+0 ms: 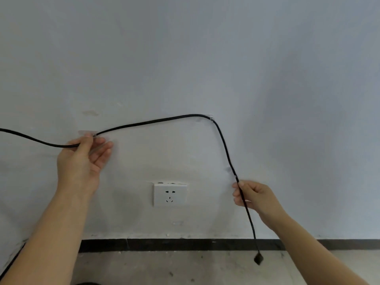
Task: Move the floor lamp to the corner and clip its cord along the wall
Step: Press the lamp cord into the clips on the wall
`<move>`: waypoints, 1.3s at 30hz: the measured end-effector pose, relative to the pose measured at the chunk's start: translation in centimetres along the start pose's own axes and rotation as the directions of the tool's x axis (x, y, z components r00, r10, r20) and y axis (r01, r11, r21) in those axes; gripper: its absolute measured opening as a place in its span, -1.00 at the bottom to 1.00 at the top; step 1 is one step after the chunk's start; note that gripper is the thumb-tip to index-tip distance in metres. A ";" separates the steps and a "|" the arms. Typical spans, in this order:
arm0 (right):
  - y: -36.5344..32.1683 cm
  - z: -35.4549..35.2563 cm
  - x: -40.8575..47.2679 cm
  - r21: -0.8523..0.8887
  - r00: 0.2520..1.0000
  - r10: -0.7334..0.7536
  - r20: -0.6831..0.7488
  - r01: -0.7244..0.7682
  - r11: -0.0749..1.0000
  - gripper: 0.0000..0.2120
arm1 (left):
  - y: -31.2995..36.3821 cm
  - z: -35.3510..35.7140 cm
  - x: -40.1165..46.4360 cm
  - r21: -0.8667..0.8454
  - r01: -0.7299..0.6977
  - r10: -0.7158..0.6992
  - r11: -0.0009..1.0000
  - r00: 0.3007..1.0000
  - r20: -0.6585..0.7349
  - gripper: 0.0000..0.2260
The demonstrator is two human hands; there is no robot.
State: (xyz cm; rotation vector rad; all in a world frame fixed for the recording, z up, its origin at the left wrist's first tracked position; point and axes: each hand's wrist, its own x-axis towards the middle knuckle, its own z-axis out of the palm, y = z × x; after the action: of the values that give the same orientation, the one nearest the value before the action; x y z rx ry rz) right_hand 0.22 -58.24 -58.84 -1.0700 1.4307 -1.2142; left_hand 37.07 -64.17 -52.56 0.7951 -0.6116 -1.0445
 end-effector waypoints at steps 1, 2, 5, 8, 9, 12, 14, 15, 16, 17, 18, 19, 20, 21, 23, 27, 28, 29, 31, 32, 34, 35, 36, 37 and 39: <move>0.6 0.5 0.0 0.000 0.999 -0.018 -0.032 0.018 1.000 -0.77 | 0.0 0.0 0.0 0.002 -0.003 0.003 1.000 1.000 0.003 -0.84; 1.1 1.0 0.0 -0.010 0.997 -0.042 -0.061 0.041 0.999 -0.77 | 0.1 0.0 0.0 0.005 -0.005 0.004 1.000 1.000 0.005 -0.84; 1.7 2.0 0.1 -0.025 0.992 -0.074 -0.102 0.072 0.997 -0.74 | 0.1 0.0 0.0 0.008 -0.005 0.005 1.000 1.000 0.001 -0.84; 1.8 2.8 0.4 -0.006 0.988 -0.065 -0.137 0.064 0.998 -0.73 | 0.1 0.1 0.0 -0.003 -0.002 0.002 1.000 1.000 0.000 -0.84; 1.9 3.1 0.5 0.003 0.986 -0.062 -0.155 0.063 0.998 -0.73 | 0.1 0.1 -0.1 -0.006 -0.002 0.002 1.000 1.000 0.000 -0.84; 2.3 4.1 0.6 0.060 0.984 -0.047 -0.169 0.058 0.997 -0.71 | 0.1 0.2 -0.2 -0.005 0.001 -0.001 1.000 1.000 -0.002 -0.84; 2.8 5.0 0.5 0.044 0.992 -0.037 -0.120 0.043 0.998 -0.70 | 0.2 0.2 -0.3 0.001 -0.004 0.004 1.000 1.000 -0.011 -0.84; 3.3 5.6 0.5 -0.003 0.997 -0.021 -0.079 0.021 1.000 -0.70 | 0.3 0.2 -0.3 0.004 -0.007 0.007 1.000 1.000 -0.016 -0.85; 3.9 6.1 0.5 -0.092 0.999 0.007 -0.031 -0.009 0.996 -0.70 | 0.3 0.2 -0.3 0.006 -0.008 0.008 1.000 1.000 -0.020 -0.85; 4.7 6.7 0.4 -0.230 0.999 0.038 0.022 -0.032 0.973 -0.70 | 0.3 0.2 -0.3 0.005 -0.006 0.006 1.000 1.000 -0.022 -0.86; 5.6 7.1 0.3 -0.387 0.995 0.071 0.076 -0.036 0.921 -0.71 | 0.4 0.2 -0.3 0.003 -0.003 0.003 1.000 1.000 -0.025 -0.86; 6.6 7.5 0.2 -0.521 0.987 0.104 0.120 -0.027 0.853 -0.73 | 0.4 0.2 -0.3 -0.001 0.000 0.000 1.000 1.000 -0.025 -0.87; 7.5 7.9 0.2 -0.615 0.980 0.133 0.148 -0.014 0.788 -0.76 | 0.4 0.3 -0.3 -0.005 0.002 -0.002 1.000 1.000 -0.026 -0.87; 8.3 8.2 0.1 -0.682 0.974 0.159 0.162 -0.006 0.731 -0.79 | 0.3 0.4 -0.3 -0.010 0.003 -0.003 1.000 1.000 -0.028 -0.86; 9.6 9.1 0.4 -0.758 0.962 0.210 0.173 -0.006 0.653 -0.79 | 0.2 0.4 -0.4 -0.020 -0.003 0.002 1.000 0.999 -0.035 -0.86; 11.4 10.9 1.1 -0.535 0.956 0.272 0.112 -0.172 0.827 -0.84 | 0.1 0.7 -0.3 -0.020 -0.009 0.008 1.000 0.999 -0.038 -0.86; 11.7 11.5 1.3 -0.383 0.954 0.286 0.087 -0.233 0.894 -0.84 | 0.1 0.7 -0.3 -0.016 -0.011 0.010 1.000 0.999 -0.038 -0.86; 11.9 12.0 1.3 -0.219 0.951 0.305 0.057 -0.286 0.933 -0.84 | 0.1 0.6 -0.3 -0.010 -0.013 0.013 1.000 0.999 -0.037 -0.85; 12.3 12.9 1.5 0.056 0.941 0.338 -0.032 -0.336 0.940 -0.82 | 0.0 0.6 -0.2 -0.002 -0.021 0.021 1.000 0.999 -0.034 -0.85; 12.6 13.2 1.6 0.156 0.932 0.353 -0.084 -0.338 0.928 -0.80 | 0.0 0.5 -0.2 0.002 -0.025 0.025 1.000 0.999 -0.032 -0.86; 13.3 13.5 1.6 0.255 0.915 0.369 -0.166 -0.322 0.912 -0.79 | 0.0 0.5 -0.2 0.002 -0.031 0.031 1.000 0.999 -0.025 -0.87; 13.6 13.6 1.7 0.242 0.909 0.365 -0.201 -0.315 0.918 -0.79 | -0.1 0.5 -0.2 0.000 -0.035 0.035 0.999 0.999 -0.022 -0.88; 14.0 13.8 1.8 0.206 0.904 0.359 -0.233 -0.315 0.926 -0.80 | -0.1 0.4 -0.1 0.001 -0.042 0.042 0.999 0.999 -0.022 -0.88; 14.3 14.1 2.0 0.178 0.897 0.356 -0.261 -0.318 0.931 -0.82 | -0.1 0.3 0.0 0.002 -0.049 0.049 0.999 0.999 -0.021 -0.88; 14.8 14.9 2.1 0.163 0.883 0.364 -0.296 -0.328 0.930 -0.87 | -0.2 0.3 0.0 0.004 -0.053 0.053 0.999 0.998 -0.019 -0.88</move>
State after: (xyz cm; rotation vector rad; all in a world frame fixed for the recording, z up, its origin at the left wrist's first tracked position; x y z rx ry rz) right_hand 13.87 -60.91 -74.69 -0.5208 1.6980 -1.2204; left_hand 36.75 -64.33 -52.54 0.7870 -0.6151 -0.9861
